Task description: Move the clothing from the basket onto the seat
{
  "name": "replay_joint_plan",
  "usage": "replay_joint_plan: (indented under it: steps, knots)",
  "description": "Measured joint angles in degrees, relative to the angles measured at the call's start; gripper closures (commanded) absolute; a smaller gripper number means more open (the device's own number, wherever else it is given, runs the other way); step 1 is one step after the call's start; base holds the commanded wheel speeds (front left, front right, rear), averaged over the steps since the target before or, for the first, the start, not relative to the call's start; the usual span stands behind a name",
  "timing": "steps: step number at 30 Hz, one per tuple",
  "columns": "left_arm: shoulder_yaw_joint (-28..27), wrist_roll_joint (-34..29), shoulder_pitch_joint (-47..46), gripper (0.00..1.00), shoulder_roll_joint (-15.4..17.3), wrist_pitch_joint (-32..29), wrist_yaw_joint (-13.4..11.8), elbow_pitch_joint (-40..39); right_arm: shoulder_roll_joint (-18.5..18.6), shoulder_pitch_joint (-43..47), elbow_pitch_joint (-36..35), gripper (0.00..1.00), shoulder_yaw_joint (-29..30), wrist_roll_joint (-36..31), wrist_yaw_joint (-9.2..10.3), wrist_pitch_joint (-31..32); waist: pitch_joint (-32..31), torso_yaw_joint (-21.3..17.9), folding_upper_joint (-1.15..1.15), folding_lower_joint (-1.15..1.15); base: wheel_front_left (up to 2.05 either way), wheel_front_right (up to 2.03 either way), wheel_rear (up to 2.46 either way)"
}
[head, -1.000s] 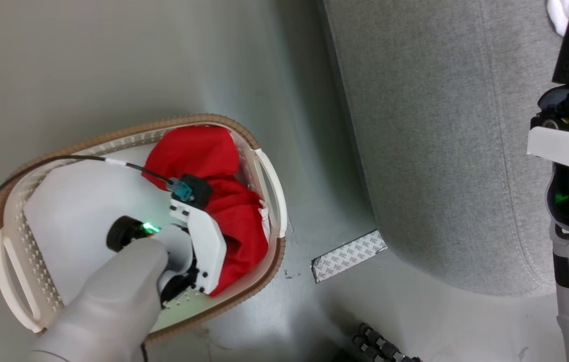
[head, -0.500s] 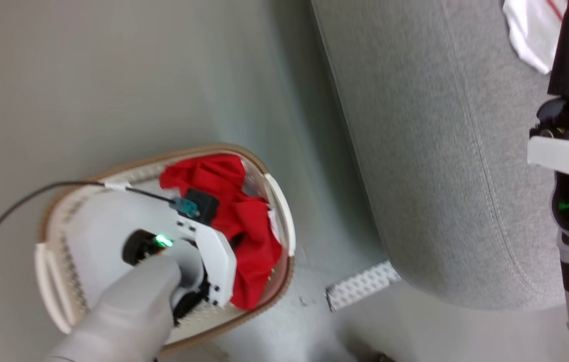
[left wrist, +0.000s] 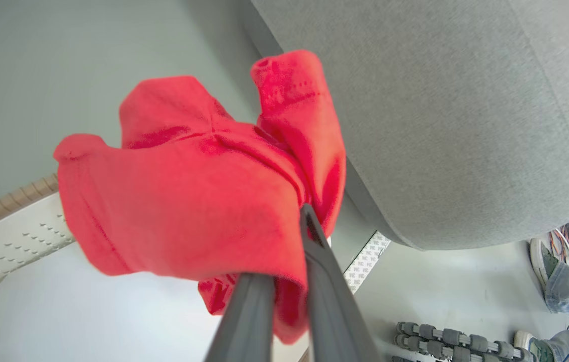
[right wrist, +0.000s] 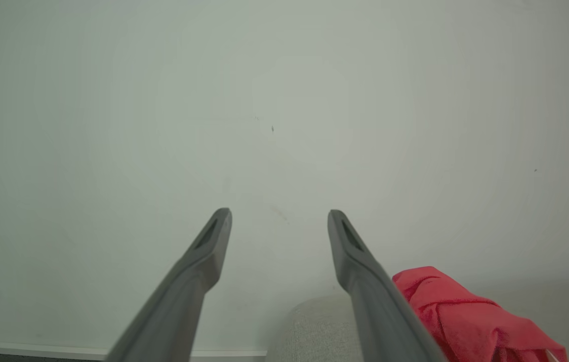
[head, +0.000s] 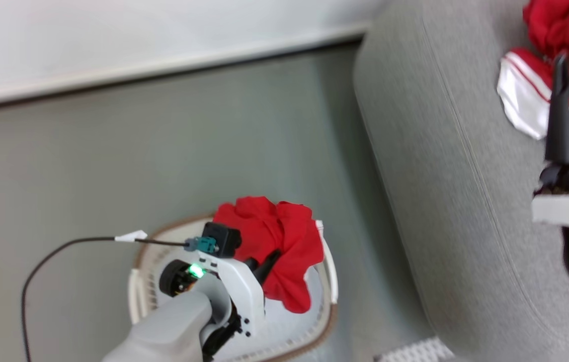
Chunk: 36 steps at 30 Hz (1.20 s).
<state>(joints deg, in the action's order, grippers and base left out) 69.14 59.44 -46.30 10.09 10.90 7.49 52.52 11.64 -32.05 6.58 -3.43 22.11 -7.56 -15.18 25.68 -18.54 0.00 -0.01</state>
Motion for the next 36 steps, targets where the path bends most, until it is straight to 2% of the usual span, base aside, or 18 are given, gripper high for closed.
replay_joint_plan:
  steps: [7, 12, 17, 24, 29, 36]
  knots:
    - [-0.16, 0.23, 1.05, 1.0, -0.26, 3.53, 0.02, -1.86, 0.7, 4.74, 2.33, 0.0, -1.76, 0.07, 0.0, 0.01, -7.82, 3.75, 0.0, -0.01, 0.0, 0.0, 0.0]
    - [-3.48, -1.21, 1.71, 1.0, 0.7, 4.08, -0.15, -5.34, 1.01, 8.02, 3.43, 0.0, -2.75, 0.22, 0.0, 0.01, -12.87, 5.96, 0.0, -0.01, 0.0, 0.0, 0.0]
    - [-9.9, -6.28, 3.1, 1.0, 3.0, 4.19, -2.76, -12.72, 1.18, 11.12, 4.5, 0.0, -4.15, 0.66, 0.0, 0.01, -17.12, 7.83, 0.0, -0.01, 0.0, 0.0, 0.0]
    - [-14.83, -12.83, 5.78, 1.0, 6.1, 4.21, -6.6, -22.77, 0.91, 14.33, 6.13, 0.0, -7.12, 1.11, 0.0, 0.01, -21.72, 9.63, 0.0, -0.01, 0.0, 0.0, 0.0]
    - [-16.39, -15.45, 7.16, 1.0, 8.06, 4.22, -8.91, -29.44, 0.0, 17.38, 6.71, 0.0, -8.1, 1.62, 0.0, 0.01, -24.59, 10.28, 0.0, -0.01, 0.0, 0.0, 0.0]
    - [-16.94, -16.03, 6.93, 1.0, 9.96, 2.91, -11.66, -36.39, -1.65, 20.65, 6.7, 0.0, -8.26, 1.79, 0.0, 0.01, -26.24, 11.31, 0.0, 0.0, 0.0, 0.0, 0.0]
